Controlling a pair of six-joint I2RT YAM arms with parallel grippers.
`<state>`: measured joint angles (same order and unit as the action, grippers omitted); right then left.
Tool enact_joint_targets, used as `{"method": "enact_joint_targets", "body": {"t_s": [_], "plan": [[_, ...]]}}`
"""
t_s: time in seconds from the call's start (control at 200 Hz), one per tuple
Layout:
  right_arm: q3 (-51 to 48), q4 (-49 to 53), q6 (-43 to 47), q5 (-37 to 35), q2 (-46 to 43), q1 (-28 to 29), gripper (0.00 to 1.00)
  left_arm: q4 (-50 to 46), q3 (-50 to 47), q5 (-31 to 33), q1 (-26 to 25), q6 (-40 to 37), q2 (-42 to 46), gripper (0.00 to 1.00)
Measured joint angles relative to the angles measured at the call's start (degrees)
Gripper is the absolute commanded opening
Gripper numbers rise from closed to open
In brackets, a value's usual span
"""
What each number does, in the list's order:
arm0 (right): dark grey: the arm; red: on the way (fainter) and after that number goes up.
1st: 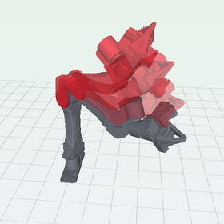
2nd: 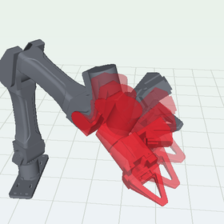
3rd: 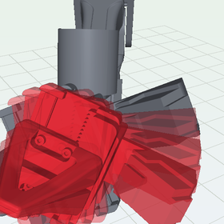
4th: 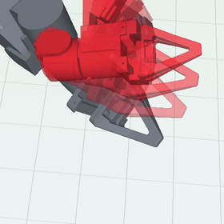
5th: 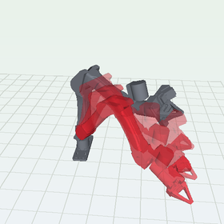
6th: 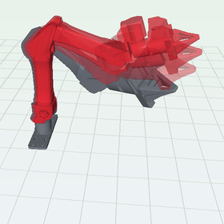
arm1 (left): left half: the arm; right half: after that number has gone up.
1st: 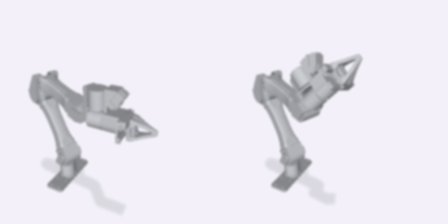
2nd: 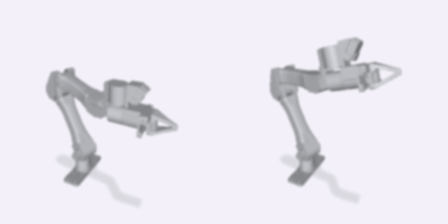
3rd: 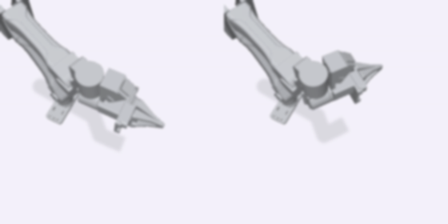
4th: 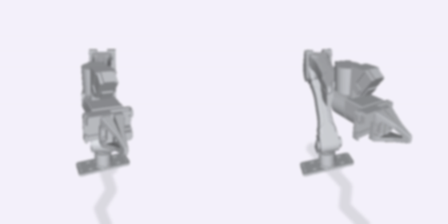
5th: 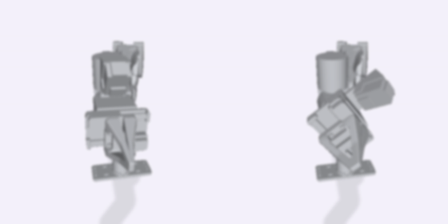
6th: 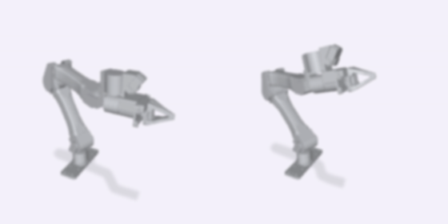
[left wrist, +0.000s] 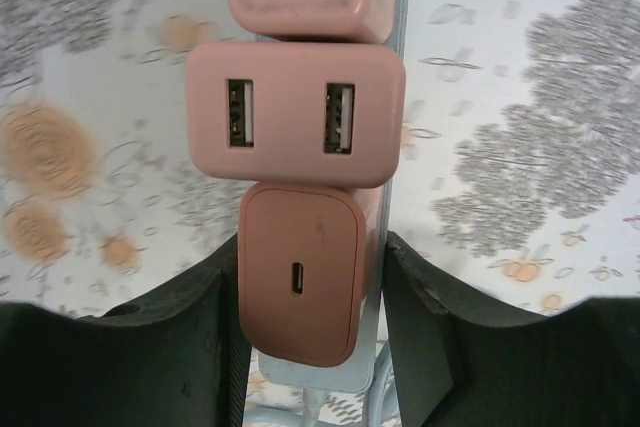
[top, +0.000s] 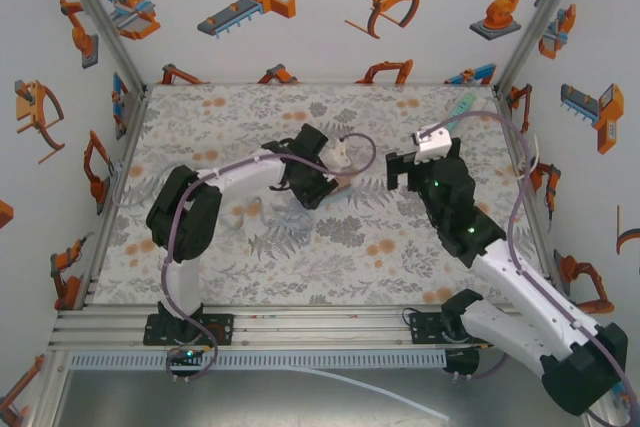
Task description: Pull the plug off the socket
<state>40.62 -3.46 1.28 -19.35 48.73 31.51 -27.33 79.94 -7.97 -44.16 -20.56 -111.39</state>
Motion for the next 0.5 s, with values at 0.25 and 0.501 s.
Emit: {"method": "enact_joint_targets", "body": {"t_s": [0.25,0.501], "plan": [[-0.5,1.27,2.71,-3.48,-7.04,-0.52,1.0,2.43,-4.7,2.12,-5.35,-1.86,1.6,0.35],[-0.5,2.1,4.79,-4.87,-7.52,-0.59,1.0,5.14,-8.41,3.67,-6.56,-4.55,3.63,0.53]]}}
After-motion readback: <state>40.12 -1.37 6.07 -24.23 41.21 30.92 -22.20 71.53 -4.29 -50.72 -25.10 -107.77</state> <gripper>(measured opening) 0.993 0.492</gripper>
